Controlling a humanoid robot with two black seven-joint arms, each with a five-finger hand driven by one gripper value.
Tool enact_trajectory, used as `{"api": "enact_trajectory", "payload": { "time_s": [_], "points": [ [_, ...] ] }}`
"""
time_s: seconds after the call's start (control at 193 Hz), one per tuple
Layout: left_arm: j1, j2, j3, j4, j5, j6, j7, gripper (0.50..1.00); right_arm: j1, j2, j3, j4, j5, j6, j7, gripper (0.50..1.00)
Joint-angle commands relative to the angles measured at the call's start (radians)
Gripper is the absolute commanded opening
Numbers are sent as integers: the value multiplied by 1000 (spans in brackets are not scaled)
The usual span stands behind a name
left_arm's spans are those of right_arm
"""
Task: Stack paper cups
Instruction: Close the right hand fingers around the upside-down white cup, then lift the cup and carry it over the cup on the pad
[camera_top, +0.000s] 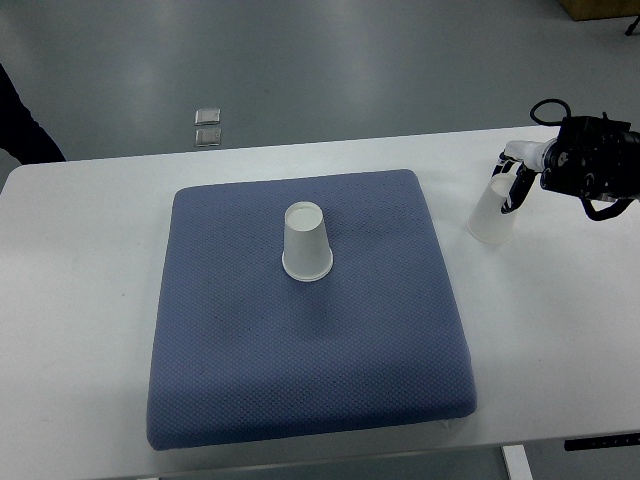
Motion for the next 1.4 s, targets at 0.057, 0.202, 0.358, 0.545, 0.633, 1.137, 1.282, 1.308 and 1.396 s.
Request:
{"api": "enact_trajectory", "payload": {
  "time_s": [0.057, 0.202, 0.358, 0.545, 0.633, 1.137, 1.282, 1.308, 1.396],
  "points": [
    [0, 0, 0, 0, 0, 0, 0, 1000, 13, 0, 0, 0, 0, 2, 0, 762],
    [0, 0, 0, -3, 0, 0, 0, 1000, 82, -4, -5, 22, -5, 22, 0, 764],
    [0, 0, 0, -5, 0, 0, 0, 1000, 214, -27, -25, 98, -8, 73, -1, 766],
    [0, 0, 0, -9, 0, 0, 0, 1000, 453, -51, -71, 243, -11, 137, 0, 768],
    [0, 0, 0, -9, 0, 0, 0, 1000, 571, -51, -92, 316, -13, 166, 0, 770],
    [0, 0, 0, -9, 0, 0, 0, 1000, 782, 29, -48, 444, -4, 209, 0, 772],
    [0, 0, 0, -9, 0, 0, 0, 1000, 780, 99, 20, 442, -2, 209, 0, 772],
    [0, 0, 0, -9, 0, 0, 0, 1000, 779, 122, 32, 442, -1, 206, 0, 772],
    [0, 0, 0, -12, 0, 0, 0, 1000, 776, 177, 58, 434, 32, 205, 0, 774]
  ]
}}
